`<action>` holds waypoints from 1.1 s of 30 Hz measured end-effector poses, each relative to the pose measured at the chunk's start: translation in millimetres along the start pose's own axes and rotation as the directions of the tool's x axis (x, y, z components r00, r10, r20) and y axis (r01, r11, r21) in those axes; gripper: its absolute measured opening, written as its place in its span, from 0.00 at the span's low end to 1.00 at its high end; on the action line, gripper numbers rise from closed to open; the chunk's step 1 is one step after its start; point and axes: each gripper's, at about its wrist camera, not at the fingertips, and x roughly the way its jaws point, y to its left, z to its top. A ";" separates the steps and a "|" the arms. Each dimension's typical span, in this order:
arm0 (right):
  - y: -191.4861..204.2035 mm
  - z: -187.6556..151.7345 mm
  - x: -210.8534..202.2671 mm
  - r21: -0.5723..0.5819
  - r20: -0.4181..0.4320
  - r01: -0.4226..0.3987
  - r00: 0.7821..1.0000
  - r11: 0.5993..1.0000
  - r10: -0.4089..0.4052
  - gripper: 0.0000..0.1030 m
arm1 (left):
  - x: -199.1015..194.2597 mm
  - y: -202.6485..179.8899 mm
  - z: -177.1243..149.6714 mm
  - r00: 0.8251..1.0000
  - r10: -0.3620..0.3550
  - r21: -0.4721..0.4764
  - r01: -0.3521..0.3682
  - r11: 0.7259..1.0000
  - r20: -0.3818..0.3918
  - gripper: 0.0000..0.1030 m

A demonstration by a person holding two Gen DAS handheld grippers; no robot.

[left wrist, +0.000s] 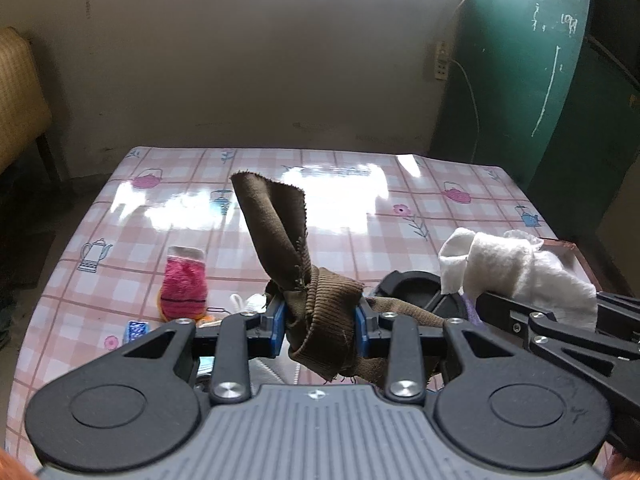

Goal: Organize soft objects
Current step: 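Lift both held cloths and carry them toward the cardboard box lid, then open the left gripper over the box dropping the brown cloth while the right drops the white cloth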

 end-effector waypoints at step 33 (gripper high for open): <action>-56.3 -2.9 -11.4 0.063 0.008 0.078 0.997 0.995 -0.079 0.25 | 14.5 -55.6 6.7 0.998 -0.066 0.072 0.067 0.995 -0.012 0.34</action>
